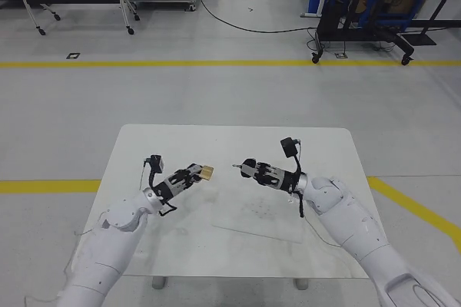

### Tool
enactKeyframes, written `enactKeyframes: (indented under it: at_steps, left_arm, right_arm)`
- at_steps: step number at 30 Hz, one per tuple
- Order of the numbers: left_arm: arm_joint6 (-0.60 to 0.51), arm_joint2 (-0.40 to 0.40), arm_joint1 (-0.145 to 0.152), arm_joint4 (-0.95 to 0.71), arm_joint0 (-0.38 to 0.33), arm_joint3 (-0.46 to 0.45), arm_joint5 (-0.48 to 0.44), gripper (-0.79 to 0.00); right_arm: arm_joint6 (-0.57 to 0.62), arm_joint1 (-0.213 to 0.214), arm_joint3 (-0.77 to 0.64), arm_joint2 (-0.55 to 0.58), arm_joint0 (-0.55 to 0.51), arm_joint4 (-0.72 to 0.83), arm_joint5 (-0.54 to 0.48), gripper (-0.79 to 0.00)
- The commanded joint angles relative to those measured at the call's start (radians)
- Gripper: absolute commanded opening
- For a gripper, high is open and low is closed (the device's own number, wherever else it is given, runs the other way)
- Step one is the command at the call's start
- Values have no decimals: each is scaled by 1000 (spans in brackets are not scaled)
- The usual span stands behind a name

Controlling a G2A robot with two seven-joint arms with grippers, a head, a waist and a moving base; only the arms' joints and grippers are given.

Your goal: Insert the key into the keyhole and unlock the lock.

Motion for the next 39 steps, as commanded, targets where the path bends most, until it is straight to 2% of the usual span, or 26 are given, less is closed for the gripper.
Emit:
enactKeyframes:
  at_steps: [1,4,8,20,25,29,39]
  left_arm:
    - [-125,5,-13,-222,-20,61,30,-785]
    - [-281,-4,-25,-406,-47,139,51,-785]
    - [-399,0,-34,-461,-85,200,48,-785]
    - [-555,45,-70,-571,-136,287,68,-785]
    - [-577,54,-76,-540,-154,313,47,-785]
    - [-515,60,-69,-380,-177,330,-81,-785]
    - [-502,62,-70,-378,-172,324,-72,-785]
  right_arm:
    - [0,0,0,0,0,0,0,-785]
    - [0,0,0,0,0,0,0,-785]
    - [1,2,-53,1,-9,-62,27,-785]
    - [-144,5,-199,33,-64,-310,78,-785]
    - [-210,11,-262,64,-92,-437,100,-785]
    - [-214,16,-287,78,-107,-527,145,-785]
    - [-219,16,-296,78,-110,-523,145,-785]
